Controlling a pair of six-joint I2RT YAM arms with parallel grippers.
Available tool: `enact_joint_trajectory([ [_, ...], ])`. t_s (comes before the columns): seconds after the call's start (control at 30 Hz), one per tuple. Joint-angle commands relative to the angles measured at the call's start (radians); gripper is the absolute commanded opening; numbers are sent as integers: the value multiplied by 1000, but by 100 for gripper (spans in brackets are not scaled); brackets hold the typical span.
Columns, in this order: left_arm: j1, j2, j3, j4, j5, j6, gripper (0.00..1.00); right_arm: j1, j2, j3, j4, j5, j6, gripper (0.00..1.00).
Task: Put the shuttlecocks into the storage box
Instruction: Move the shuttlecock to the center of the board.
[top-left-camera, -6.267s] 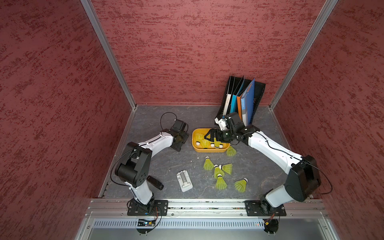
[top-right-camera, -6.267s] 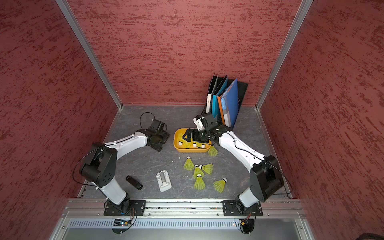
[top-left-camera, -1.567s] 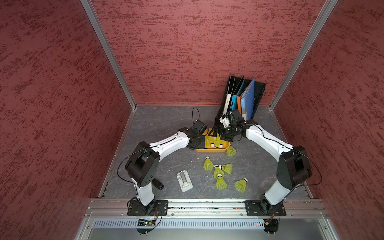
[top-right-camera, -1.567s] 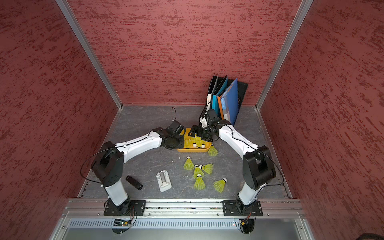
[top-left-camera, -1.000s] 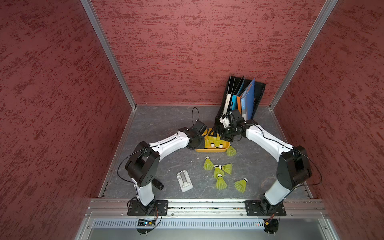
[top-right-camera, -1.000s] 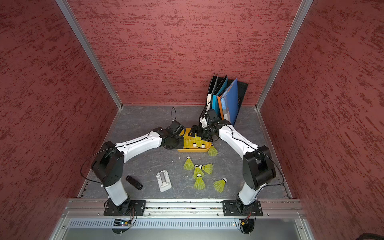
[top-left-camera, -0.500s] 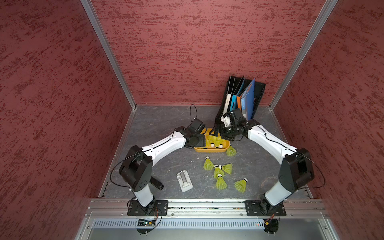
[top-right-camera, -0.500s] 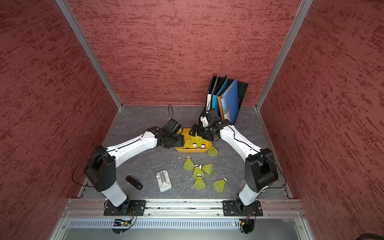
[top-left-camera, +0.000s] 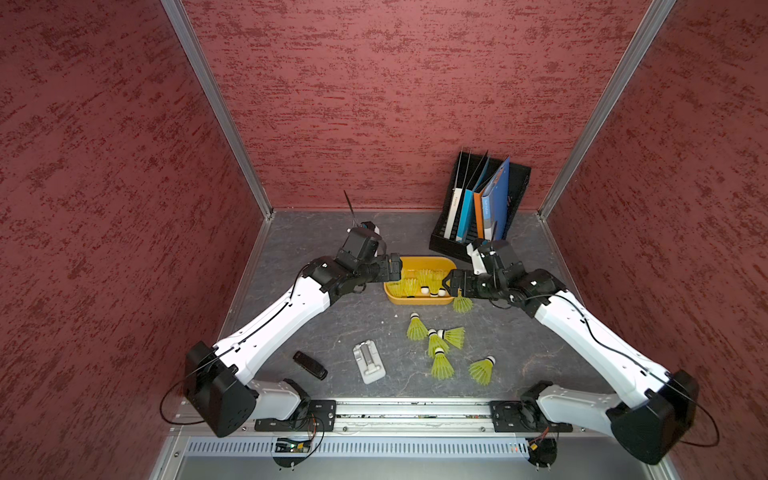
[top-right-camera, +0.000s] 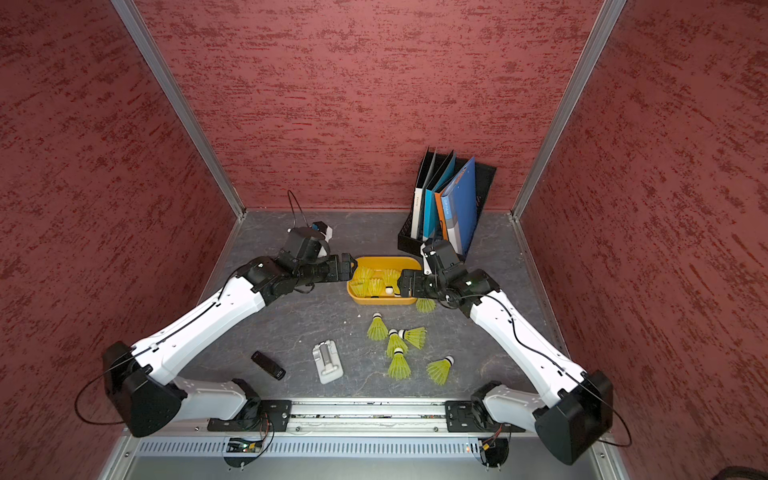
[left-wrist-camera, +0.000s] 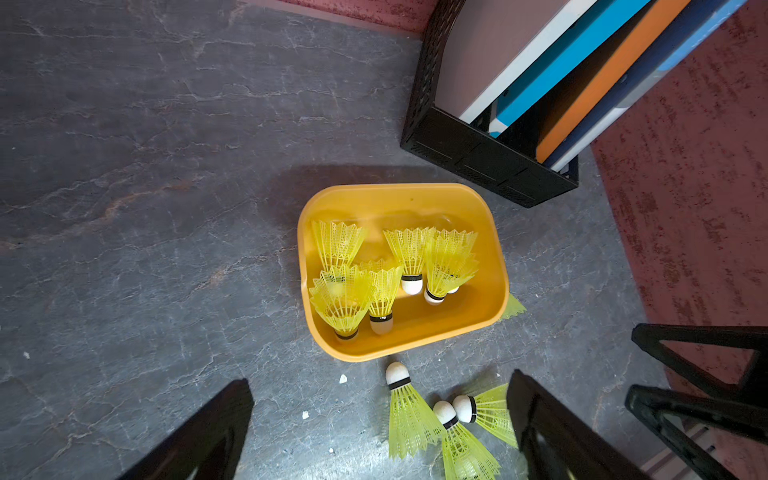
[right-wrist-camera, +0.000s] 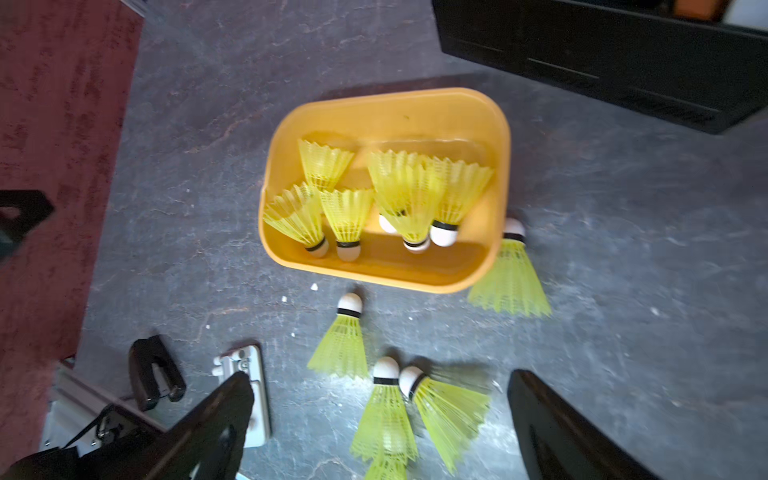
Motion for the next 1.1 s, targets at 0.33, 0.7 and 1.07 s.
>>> enact_joint_trajectory([
  [0.33,-84,-182,-228,26,124,-7,100,-17,-40,-91,-191,121,182,85],
  [0.7,-169,-192,-352,80,200,-24,100,84,-78,-131,-407,108,352,81],
  [1.07,-254,-136,-361,142,225,-40,99,176,-165,-255,-487,188,576,67],
])
